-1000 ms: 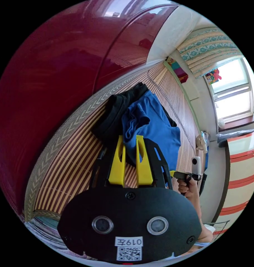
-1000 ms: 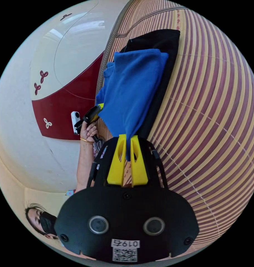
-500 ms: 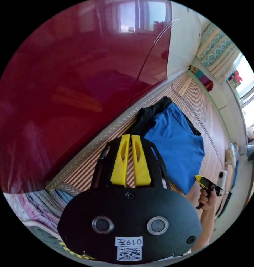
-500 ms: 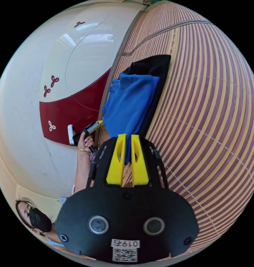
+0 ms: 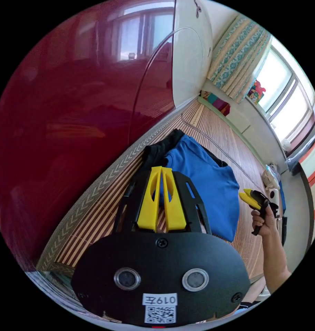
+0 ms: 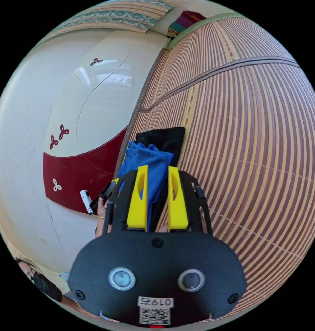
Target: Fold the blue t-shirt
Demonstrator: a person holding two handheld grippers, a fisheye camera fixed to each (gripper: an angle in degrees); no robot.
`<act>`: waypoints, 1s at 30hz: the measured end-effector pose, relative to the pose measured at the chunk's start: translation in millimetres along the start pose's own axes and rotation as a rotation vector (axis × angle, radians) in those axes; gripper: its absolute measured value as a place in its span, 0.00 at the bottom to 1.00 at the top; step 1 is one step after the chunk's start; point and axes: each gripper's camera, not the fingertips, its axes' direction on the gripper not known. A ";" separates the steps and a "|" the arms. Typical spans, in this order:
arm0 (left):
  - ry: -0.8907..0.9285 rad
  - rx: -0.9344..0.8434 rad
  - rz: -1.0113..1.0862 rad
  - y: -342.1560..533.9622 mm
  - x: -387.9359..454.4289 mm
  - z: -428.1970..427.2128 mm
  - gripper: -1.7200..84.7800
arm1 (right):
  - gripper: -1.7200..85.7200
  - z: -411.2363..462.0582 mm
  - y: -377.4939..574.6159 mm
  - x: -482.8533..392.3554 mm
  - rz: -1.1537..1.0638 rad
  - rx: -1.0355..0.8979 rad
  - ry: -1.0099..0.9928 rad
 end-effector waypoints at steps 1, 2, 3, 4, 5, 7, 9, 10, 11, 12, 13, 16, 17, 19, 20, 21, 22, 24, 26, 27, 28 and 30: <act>0.036 0.023 0.007 -0.2 -2.1 -2.2 0.03 | 0.12 4.5 -3.1 -2.6 -0.001 -0.013 -0.012; 0.064 0.039 0.016 -0.7 -2.0 -3.5 0.03 | 0.11 9.4 -5.6 -5.6 -0.003 -0.024 -0.019; 0.073 0.045 0.024 -1.0 -1.0 -3.7 0.03 | 0.10 12.0 -6.7 -7.3 -0.002 -0.029 -0.006; 0.074 0.047 0.047 -1.7 2.6 -2.6 0.03 | 0.09 17.2 -8.8 -11.7 -0.004 -0.039 0.038; 0.040 0.029 0.064 -2.8 6.2 0.7 0.03 | 0.06 22.1 -10.5 -16.0 -0.007 -0.046 0.080; -0.029 -0.001 0.077 -3.5 8.3 7.4 0.03 | 0.04 26.9 -12.1 -23.0 -0.011 -0.056 0.118; -0.106 -0.032 0.053 -3.9 3.1 13.7 0.03 | 0.03 25.6 -11.5 -34.9 -0.040 -0.034 0.175; -0.138 -0.063 0.029 -4.8 -2.9 18.7 0.03 | 0.03 26.2 -11.0 -43.7 -0.068 -0.033 0.220; -0.130 -0.078 0.005 -5.4 -9.8 21.8 0.03 | 0.03 29.1 -10.2 -52.4 -0.105 -0.045 0.244; -0.117 -0.074 -0.006 -5.4 -12.8 21.5 0.03 | 0.03 30.6 -10.0 -56.4 -0.119 -0.054 0.255; -0.098 -0.062 -0.026 -5.1 -16.9 19.4 0.03 | 0.04 32.3 -10.8 -63.1 -0.127 -0.075 0.278; -0.108 -0.038 -0.063 -5.4 -18.2 8.9 0.03 | 0.08 18.3 -9.5 -92.1 -0.203 -0.007 0.343; -0.125 -0.010 -0.072 -5.4 -16.6 2.1 0.03 | 0.09 13.3 -7.4 -112.3 -0.278 0.050 0.388; -0.130 0.064 -0.054 -3.9 -11.8 -9.9 0.03 | 0.09 17.9 -5.5 -148.0 -0.435 0.082 0.331; -0.128 0.101 -0.044 -2.8 -8.8 -16.5 0.03 | 0.09 30.7 -6.7 -173.7 -0.535 0.055 0.265; -0.114 0.111 -0.035 -2.5 -7.6 -18.7 0.03 | 0.10 40.3 -8.1 -186.4 -0.574 0.033 0.251; -0.064 0.097 -0.017 -3.7 -6.7 -19.3 0.03 | 0.11 64.2 -12.1 -210.2 -0.639 -0.019 0.246; 0.021 0.017 0.001 -7.4 -8.1 -13.9 0.03 | 0.11 103.9 -22.1 -238.6 -0.685 -0.118 0.236; 0.090 -0.063 0.028 -10.0 -11.4 -7.6 0.03 | 0.10 151.5 -35.5 -266.8 -0.715 -0.214 0.243; 0.088 -0.072 0.027 -10.2 -12.8 -7.2 0.03 | 0.10 162.3 -38.2 -272.3 -0.721 -0.231 0.268; 0.075 -0.076 0.020 -10.3 -16.2 -7.7 0.03 | 0.11 181.4 -41.9 -281.8 -0.742 -0.256 0.319; 0.073 -0.108 0.031 -11.0 -20.2 -5.7 0.03 | 0.11 205.9 -45.4 -291.8 -0.763 -0.302 0.397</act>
